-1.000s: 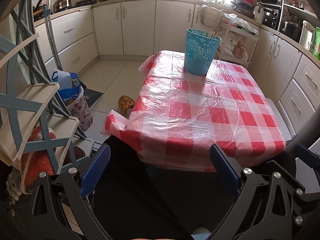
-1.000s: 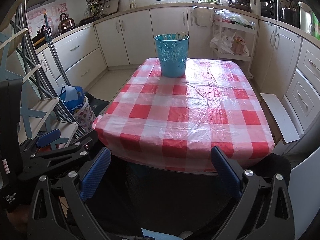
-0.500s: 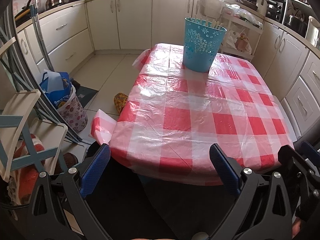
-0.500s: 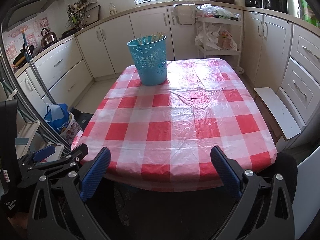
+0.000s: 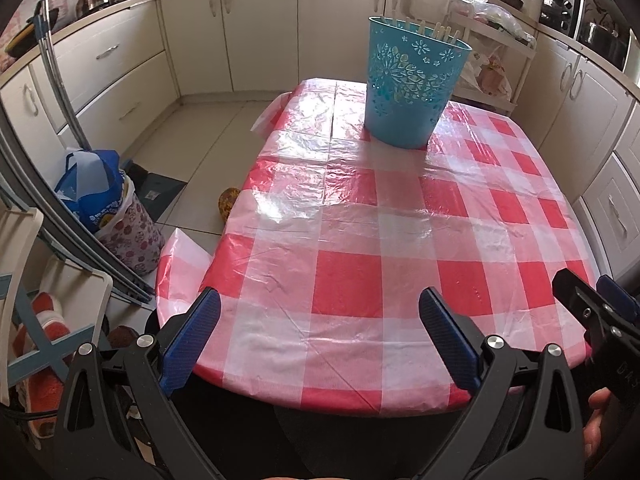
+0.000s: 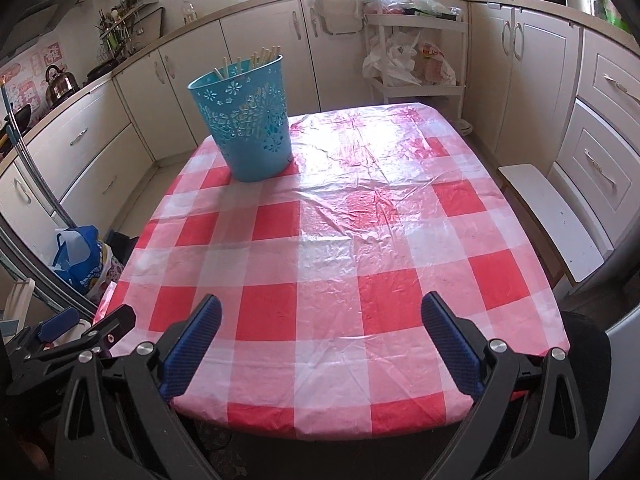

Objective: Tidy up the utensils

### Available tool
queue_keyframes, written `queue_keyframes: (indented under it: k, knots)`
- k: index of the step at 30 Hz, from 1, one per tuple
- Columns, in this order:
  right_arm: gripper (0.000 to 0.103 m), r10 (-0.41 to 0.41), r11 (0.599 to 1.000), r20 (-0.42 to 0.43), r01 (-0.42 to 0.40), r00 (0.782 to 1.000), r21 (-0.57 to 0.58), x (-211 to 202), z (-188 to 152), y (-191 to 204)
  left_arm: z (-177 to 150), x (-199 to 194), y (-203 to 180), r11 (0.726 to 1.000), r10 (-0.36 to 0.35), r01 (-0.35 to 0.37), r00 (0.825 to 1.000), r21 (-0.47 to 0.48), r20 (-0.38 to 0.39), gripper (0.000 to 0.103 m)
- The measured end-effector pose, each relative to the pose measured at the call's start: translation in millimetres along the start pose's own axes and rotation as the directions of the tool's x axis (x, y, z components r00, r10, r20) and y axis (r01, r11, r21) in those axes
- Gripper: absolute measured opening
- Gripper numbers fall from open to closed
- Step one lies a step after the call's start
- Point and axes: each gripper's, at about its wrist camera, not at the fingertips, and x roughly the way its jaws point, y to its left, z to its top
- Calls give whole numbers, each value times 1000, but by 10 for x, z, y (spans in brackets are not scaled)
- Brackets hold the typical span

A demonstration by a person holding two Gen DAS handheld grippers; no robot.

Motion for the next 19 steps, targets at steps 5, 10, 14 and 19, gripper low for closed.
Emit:
queue_keyframes:
  k: [5,10,14,19]
  knots:
    - [96,-6,1000,0,6,1000,6,119,86,-14,69,107,-42,1000,-3,3,1000,2,-8,95]
    - [96,0,1000,-3,0,1000,9,139,101,-1,110,143,-61,1000,3,-3,1000,2,-12,95]
    - [96,14,1000,9,-15,1000,10,19,74,37,114,107,-44,999,-30,29,999,-20,-40,95]
    - [96,38,999,45,-37,998,-20,-288,-1,140,29,-165,-47,999,-50,50,998,-3,27,95]
